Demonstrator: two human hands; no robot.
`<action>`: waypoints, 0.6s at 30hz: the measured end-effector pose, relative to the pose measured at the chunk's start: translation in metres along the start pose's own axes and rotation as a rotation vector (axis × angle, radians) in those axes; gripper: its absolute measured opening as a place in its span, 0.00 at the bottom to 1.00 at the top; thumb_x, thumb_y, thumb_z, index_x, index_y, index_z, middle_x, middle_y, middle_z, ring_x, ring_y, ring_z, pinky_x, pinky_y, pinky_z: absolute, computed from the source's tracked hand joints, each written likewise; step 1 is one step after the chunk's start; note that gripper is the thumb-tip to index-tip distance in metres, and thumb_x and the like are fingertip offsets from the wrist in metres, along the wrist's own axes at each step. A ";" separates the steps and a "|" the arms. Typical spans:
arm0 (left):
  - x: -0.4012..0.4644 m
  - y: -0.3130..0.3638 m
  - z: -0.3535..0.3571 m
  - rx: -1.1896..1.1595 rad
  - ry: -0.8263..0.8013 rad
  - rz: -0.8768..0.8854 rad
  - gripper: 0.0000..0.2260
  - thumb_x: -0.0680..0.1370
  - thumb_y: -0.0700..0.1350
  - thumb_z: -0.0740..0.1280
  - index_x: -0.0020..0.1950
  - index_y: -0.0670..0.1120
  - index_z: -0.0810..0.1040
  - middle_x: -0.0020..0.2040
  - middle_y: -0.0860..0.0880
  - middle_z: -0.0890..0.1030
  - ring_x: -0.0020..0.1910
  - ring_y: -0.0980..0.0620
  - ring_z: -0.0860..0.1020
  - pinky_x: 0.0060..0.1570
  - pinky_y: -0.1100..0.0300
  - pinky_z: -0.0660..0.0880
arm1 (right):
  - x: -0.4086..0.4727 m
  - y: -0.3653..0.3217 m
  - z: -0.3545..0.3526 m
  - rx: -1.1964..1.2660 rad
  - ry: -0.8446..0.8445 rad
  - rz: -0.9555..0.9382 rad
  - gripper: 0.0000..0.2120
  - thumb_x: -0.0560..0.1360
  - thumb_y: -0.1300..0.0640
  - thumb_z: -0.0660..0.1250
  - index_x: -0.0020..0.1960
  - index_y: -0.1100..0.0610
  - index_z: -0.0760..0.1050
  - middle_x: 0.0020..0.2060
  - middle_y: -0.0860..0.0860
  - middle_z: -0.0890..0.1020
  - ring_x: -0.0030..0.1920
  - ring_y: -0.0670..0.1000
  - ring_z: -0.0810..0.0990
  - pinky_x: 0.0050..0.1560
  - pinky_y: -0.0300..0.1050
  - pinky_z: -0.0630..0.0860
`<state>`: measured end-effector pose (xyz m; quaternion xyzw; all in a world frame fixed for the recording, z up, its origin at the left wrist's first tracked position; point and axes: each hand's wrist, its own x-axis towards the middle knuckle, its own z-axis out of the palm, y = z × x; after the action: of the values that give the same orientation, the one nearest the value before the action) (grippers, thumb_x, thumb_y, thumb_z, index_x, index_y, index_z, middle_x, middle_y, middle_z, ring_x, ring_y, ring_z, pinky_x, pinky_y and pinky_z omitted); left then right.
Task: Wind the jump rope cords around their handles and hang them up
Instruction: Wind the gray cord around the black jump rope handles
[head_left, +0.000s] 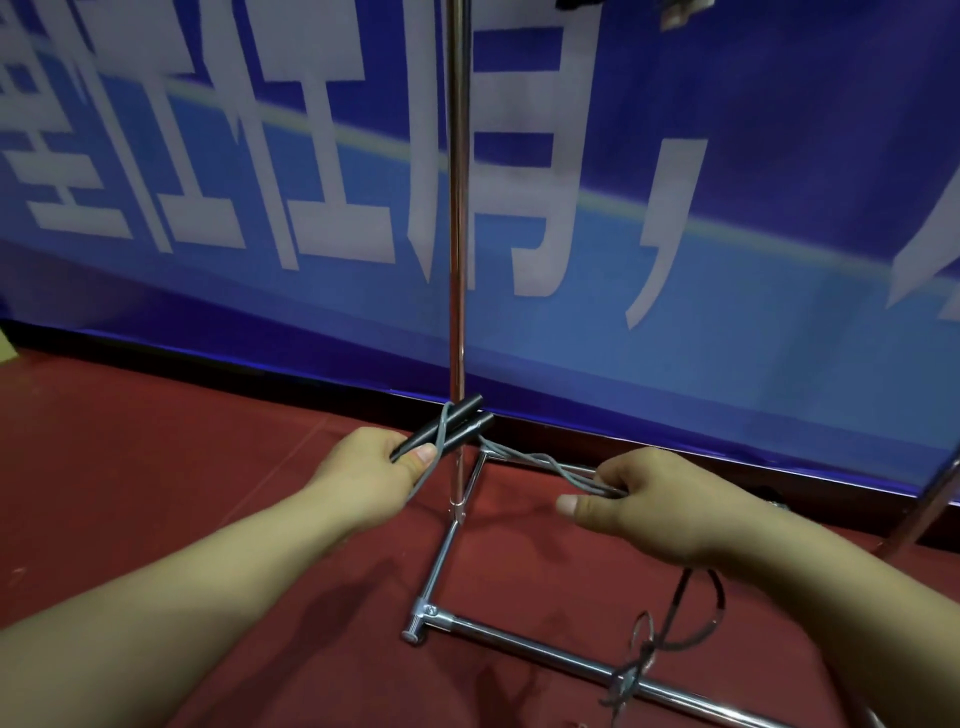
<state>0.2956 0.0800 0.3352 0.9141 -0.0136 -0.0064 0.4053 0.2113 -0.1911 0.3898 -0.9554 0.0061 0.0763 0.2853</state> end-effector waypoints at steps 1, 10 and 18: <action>0.000 0.000 -0.001 0.018 0.002 0.003 0.20 0.80 0.57 0.67 0.32 0.47 0.75 0.28 0.52 0.75 0.30 0.49 0.73 0.38 0.56 0.70 | 0.000 -0.001 0.000 -0.024 -0.002 -0.004 0.26 0.73 0.35 0.68 0.41 0.60 0.77 0.29 0.47 0.72 0.29 0.46 0.69 0.32 0.41 0.67; -0.005 0.006 -0.005 0.221 -0.023 0.011 0.20 0.80 0.59 0.65 0.36 0.45 0.76 0.31 0.49 0.77 0.34 0.46 0.75 0.37 0.56 0.70 | -0.003 0.005 0.003 -0.255 0.076 -0.140 0.11 0.75 0.41 0.68 0.55 0.42 0.72 0.40 0.42 0.75 0.42 0.45 0.75 0.44 0.41 0.71; -0.016 0.015 0.000 0.389 -0.118 0.016 0.20 0.80 0.59 0.65 0.35 0.46 0.75 0.32 0.49 0.79 0.38 0.45 0.79 0.38 0.56 0.71 | -0.006 0.000 0.006 -0.228 0.191 -0.274 0.11 0.79 0.43 0.64 0.45 0.49 0.76 0.35 0.45 0.79 0.37 0.44 0.75 0.37 0.42 0.69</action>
<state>0.2793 0.0700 0.3462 0.9730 -0.0457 -0.0540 0.2195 0.2049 -0.1881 0.3858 -0.9763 -0.1056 -0.0540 0.1809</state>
